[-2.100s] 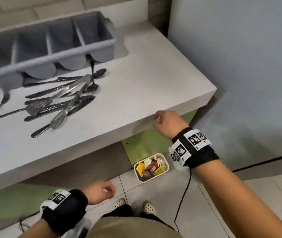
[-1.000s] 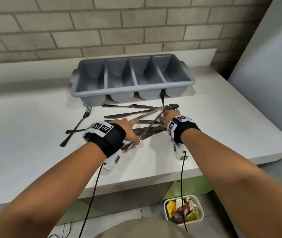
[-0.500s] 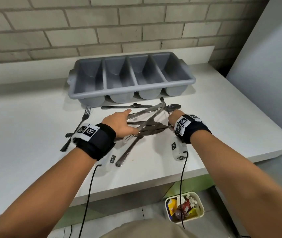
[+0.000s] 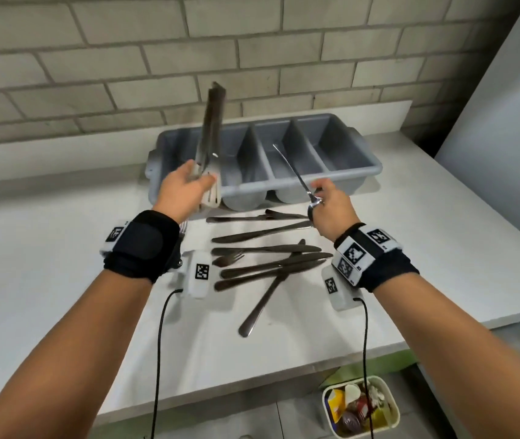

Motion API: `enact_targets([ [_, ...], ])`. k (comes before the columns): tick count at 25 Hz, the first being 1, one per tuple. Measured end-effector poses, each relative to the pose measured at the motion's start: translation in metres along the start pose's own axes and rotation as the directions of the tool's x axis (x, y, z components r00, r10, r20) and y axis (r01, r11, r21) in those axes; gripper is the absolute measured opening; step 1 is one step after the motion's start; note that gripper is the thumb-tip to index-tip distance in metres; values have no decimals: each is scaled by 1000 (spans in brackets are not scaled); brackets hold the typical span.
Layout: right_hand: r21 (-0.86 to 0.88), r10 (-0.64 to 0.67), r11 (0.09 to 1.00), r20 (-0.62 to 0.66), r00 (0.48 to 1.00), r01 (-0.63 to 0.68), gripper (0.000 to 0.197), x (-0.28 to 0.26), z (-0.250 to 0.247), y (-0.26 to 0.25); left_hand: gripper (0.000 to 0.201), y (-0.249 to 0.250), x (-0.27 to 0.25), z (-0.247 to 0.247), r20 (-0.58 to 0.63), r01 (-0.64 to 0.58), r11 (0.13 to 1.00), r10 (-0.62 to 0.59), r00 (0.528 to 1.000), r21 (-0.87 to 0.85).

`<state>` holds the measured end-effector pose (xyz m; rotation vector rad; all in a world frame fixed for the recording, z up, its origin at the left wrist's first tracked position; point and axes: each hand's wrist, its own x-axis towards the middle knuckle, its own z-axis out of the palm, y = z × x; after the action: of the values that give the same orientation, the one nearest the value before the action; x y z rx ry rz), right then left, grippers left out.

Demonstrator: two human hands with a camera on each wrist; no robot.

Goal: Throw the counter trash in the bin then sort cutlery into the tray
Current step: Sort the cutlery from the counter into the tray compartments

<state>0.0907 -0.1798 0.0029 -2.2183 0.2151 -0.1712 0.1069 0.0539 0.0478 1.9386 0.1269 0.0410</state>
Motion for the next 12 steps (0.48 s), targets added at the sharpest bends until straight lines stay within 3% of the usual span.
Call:
enact_targets([
  [4, 103, -50, 993, -47, 998, 55, 35, 25, 30, -38, 47, -10, 65, -21, -119, 151, 958, -124, 985, 245],
  [8, 187, -32, 981, -57, 998, 42, 32, 42, 55, -60, 47, -14, 112, -22, -47, 237, 862, -242, 969, 448],
  [12, 191, -5, 981, -96, 995, 23, 32, 53, 66, -70, 48, -11, 135, -14, 22, 197, 782, -259, 966, 592],
])
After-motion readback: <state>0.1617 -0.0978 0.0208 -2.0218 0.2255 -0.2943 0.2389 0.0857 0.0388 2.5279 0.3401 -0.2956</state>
